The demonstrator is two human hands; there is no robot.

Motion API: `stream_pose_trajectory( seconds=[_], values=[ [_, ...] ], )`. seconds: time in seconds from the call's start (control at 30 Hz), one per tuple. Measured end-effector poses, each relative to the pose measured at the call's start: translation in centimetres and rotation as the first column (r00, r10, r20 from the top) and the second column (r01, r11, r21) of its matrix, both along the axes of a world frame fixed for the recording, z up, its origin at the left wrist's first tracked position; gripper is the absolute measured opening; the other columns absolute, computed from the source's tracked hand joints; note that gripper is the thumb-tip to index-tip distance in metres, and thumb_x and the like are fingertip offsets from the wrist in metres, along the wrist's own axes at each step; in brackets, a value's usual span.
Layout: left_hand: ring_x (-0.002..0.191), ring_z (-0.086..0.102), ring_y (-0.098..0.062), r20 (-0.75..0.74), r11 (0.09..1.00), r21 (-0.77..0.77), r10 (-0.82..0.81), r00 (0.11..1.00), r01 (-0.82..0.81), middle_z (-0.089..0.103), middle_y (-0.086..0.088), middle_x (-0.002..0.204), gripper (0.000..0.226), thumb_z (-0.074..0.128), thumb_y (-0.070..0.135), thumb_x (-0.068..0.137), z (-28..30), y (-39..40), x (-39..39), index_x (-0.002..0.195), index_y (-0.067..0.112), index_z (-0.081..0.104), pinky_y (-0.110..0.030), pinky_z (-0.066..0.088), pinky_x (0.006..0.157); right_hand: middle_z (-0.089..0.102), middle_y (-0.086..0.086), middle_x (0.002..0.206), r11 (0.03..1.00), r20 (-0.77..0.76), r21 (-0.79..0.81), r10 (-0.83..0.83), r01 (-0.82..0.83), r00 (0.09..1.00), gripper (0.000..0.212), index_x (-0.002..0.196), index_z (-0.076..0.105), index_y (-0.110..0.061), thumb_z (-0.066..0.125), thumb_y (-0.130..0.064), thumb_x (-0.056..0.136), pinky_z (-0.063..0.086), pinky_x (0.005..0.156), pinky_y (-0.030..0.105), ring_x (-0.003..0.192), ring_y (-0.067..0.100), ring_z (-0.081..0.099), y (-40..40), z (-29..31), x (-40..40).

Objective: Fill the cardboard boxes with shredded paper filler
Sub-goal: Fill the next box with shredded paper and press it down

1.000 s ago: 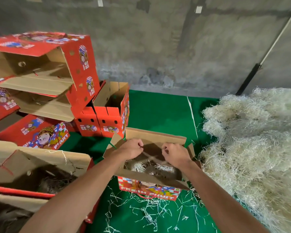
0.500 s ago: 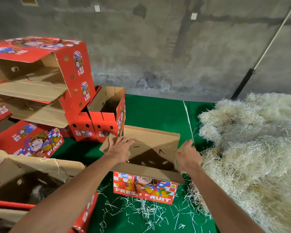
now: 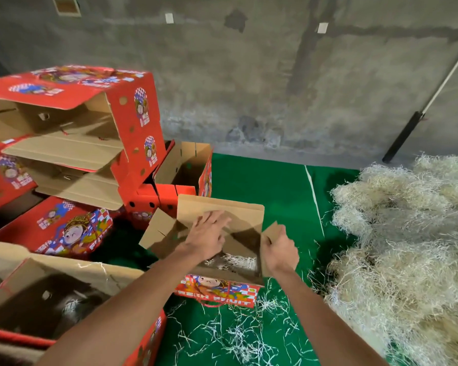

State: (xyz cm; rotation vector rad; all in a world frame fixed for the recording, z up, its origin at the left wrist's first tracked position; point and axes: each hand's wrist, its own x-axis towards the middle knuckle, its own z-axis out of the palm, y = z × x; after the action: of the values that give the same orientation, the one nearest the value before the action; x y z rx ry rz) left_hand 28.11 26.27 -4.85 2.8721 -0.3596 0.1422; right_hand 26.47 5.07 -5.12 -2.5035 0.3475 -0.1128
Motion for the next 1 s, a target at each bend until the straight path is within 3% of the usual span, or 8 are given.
stream_pose_trajectory(
  seconds=[0.2,0.4,0.53,0.8,0.9,1.0],
  values=[
    [0.142,0.026,-0.016,0.055,0.998,-0.06,0.002,0.998,0.002,0.025,0.008,0.157,0.054,0.053,0.023,0.093,0.2,0.6,0.2,0.146,0.028,0.04,-0.044,0.031,0.117,0.07,0.01,0.096,0.992,-0.006,0.041,0.123,-0.122,0.992,0.03,0.123,0.046,-0.02,0.055,-0.034,0.099,0.057,0.073,0.036,0.085,0.032,0.069,4.8,0.1,2.0],
    [0.141,0.031,-0.018,-0.006,0.988,-0.094,0.119,0.993,-0.119,0.031,0.004,0.153,0.054,0.058,0.022,0.091,1.4,3.6,-0.2,0.143,0.024,0.041,-0.047,0.031,0.113,0.069,0.012,0.096,0.963,-0.015,0.135,0.238,-0.234,0.971,0.025,0.114,0.048,-0.018,0.055,-0.016,0.09,0.057,0.075,0.041,0.088,0.035,0.068,11.3,0.5,1.9],
    [0.137,0.035,-0.023,-0.031,0.983,-0.085,0.163,0.986,-0.165,0.037,-0.002,0.148,0.053,0.055,0.019,0.09,1.9,6.4,-0.7,0.142,0.02,0.042,-0.045,0.037,0.11,0.069,0.013,0.097,0.942,-0.02,0.181,0.291,-0.283,0.957,0.019,0.112,0.049,-0.02,0.05,-0.019,0.093,0.057,0.078,0.044,0.09,0.036,0.068,15.5,0.8,1.7],
    [0.125,0.043,-0.024,-0.051,0.963,-0.129,0.231,0.972,-0.236,0.048,-0.002,0.131,0.04,0.046,0.011,0.092,2.5,11.8,-1.3,0.13,0.02,0.052,-0.045,0.042,0.102,0.069,0.012,0.109,0.87,-0.121,0.369,0.393,-0.327,0.911,0.009,0.102,0.056,-0.019,0.05,-0.024,0.098,0.045,0.077,0.029,0.093,0.029,0.065,21.6,1.2,2.0],
    [0.122,0.045,-0.022,-0.035,0.959,-0.145,0.241,0.97,-0.244,0.05,0.0,0.126,0.033,0.047,0.01,0.092,2.7,13.5,-1.4,0.122,0.021,0.055,-0.042,0.045,0.097,0.068,0.011,0.11,0.862,-0.159,0.375,0.422,-0.34,0.893,0.009,0.097,0.053,-0.019,0.045,-0.022,0.099,0.043,0.076,0.029,0.088,0.025,0.059,23.4,1.4,1.9],
    [0.116,0.051,-0.02,-0.004,0.952,-0.191,0.243,0.97,-0.239,0.054,0.0,0.119,0.024,0.045,0.015,0.097,2.8,14.7,-1.2,0.116,0.022,0.058,-0.038,0.046,0.089,0.067,0.007,0.107,0.847,-0.176,0.385,0.459,-0.368,0.871,0.018,0.107,0.059,-0.016,0.043,-0.022,0.1,0.043,0.076,0.028,0.09,0.023,0.06,24.3,1.9,2.4]
  ],
)
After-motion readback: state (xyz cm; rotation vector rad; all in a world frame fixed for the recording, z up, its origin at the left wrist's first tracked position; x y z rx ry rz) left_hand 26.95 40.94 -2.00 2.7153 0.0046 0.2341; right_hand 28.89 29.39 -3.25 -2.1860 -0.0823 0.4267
